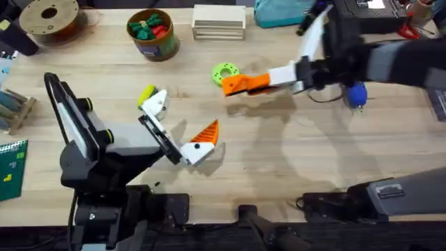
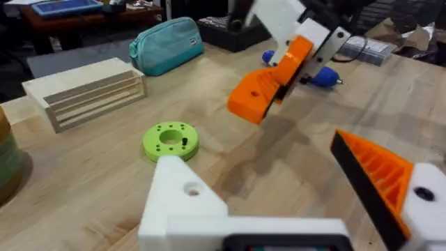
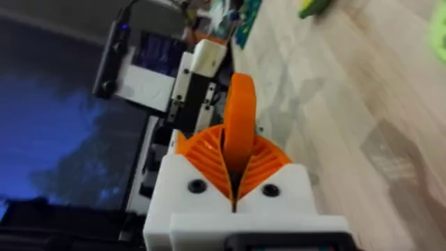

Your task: Pick up the gripper from the table and insert it into the empty holder that is missing its gripper. Then pick up a screw, insert it into the mounting hole, and use the screwdriver to tighten it. Finally, clean up the table by picking up the vegetable and placing it into the bucket.

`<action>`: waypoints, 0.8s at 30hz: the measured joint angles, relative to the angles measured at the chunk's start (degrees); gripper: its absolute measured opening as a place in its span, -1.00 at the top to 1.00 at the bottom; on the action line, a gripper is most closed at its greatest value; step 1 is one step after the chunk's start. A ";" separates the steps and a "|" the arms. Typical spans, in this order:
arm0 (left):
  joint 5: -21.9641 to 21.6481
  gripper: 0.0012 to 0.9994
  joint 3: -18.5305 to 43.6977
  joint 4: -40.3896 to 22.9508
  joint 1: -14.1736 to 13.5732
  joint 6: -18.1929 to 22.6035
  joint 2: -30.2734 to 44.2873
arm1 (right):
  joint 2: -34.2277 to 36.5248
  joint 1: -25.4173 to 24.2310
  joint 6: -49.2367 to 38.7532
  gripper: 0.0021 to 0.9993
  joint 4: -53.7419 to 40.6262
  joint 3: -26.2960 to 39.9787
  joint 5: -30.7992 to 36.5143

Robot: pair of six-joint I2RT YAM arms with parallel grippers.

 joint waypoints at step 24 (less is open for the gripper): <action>3.22 -0.86 0.00 -0.44 0.00 0.02 -0.01 | 9.70 10.99 22.15 0.99 18.61 5.01 -6.81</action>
